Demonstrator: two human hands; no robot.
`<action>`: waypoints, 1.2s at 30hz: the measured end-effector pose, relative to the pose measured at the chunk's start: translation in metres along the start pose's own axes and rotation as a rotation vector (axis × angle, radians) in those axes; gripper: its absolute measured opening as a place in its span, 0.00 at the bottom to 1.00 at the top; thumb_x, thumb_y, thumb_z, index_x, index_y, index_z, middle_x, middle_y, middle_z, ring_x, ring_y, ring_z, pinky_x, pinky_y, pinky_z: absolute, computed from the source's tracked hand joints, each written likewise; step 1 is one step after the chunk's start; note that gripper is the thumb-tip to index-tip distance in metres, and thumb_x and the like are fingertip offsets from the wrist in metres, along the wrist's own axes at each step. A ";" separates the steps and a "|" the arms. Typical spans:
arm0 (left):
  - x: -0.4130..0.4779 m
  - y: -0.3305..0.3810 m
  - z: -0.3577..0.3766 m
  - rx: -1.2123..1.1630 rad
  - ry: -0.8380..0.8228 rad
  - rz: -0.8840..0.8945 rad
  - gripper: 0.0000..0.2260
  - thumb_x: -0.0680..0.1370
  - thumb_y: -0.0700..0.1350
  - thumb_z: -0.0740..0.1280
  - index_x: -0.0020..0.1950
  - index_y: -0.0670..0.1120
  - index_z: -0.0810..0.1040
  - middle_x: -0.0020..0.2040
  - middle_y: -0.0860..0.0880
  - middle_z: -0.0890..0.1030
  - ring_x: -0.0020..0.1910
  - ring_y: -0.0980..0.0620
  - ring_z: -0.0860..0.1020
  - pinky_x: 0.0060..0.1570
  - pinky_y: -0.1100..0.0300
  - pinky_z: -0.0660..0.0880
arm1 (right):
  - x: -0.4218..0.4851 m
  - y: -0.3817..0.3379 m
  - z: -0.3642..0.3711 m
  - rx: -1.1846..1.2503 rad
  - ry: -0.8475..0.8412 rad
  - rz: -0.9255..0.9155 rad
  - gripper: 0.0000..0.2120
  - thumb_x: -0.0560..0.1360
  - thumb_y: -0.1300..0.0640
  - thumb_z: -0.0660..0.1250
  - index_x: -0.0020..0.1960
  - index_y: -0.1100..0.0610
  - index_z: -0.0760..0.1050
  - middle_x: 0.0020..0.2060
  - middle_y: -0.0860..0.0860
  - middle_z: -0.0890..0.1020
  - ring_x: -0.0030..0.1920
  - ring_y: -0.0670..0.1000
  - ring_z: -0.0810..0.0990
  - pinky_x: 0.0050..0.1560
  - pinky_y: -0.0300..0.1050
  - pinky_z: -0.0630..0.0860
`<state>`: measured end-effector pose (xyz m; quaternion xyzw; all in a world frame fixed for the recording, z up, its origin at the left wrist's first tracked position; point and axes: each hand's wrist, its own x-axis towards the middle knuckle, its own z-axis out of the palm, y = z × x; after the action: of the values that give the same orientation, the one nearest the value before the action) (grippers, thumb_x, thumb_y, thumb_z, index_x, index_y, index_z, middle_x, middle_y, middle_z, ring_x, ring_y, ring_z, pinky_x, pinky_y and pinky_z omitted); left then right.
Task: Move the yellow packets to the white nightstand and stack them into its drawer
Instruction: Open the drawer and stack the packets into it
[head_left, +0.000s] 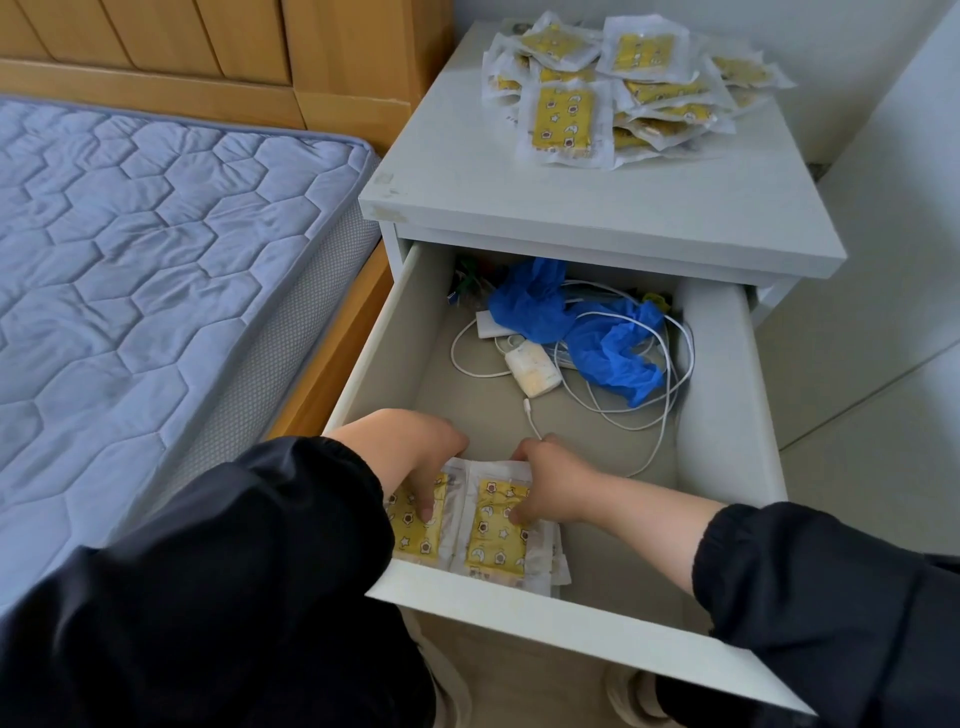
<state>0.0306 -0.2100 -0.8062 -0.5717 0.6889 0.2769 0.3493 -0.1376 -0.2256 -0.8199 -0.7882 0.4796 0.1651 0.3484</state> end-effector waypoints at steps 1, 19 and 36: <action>0.000 0.000 0.000 0.014 0.012 0.001 0.36 0.67 0.51 0.79 0.69 0.47 0.66 0.64 0.47 0.72 0.62 0.46 0.72 0.60 0.52 0.72 | -0.002 0.000 0.000 -0.022 0.040 0.024 0.36 0.66 0.50 0.77 0.68 0.55 0.65 0.64 0.53 0.67 0.61 0.55 0.72 0.58 0.48 0.74; 0.005 -0.001 0.002 -0.065 0.005 -0.039 0.29 0.69 0.52 0.77 0.65 0.45 0.70 0.60 0.47 0.76 0.58 0.46 0.75 0.56 0.54 0.74 | -0.026 0.004 0.011 0.425 -0.223 0.312 0.18 0.73 0.55 0.73 0.59 0.60 0.74 0.53 0.59 0.81 0.50 0.60 0.83 0.50 0.57 0.80; 0.009 0.013 0.001 -0.218 0.152 0.145 0.18 0.74 0.51 0.71 0.62 0.49 0.75 0.57 0.50 0.78 0.52 0.50 0.76 0.49 0.57 0.72 | -0.025 0.007 0.017 0.384 -0.307 0.262 0.15 0.76 0.49 0.68 0.56 0.56 0.71 0.48 0.58 0.80 0.37 0.55 0.80 0.40 0.52 0.80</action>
<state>0.0172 -0.2117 -0.8141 -0.5744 0.7185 0.3304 0.2112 -0.1546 -0.1991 -0.8197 -0.6048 0.5415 0.2321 0.5358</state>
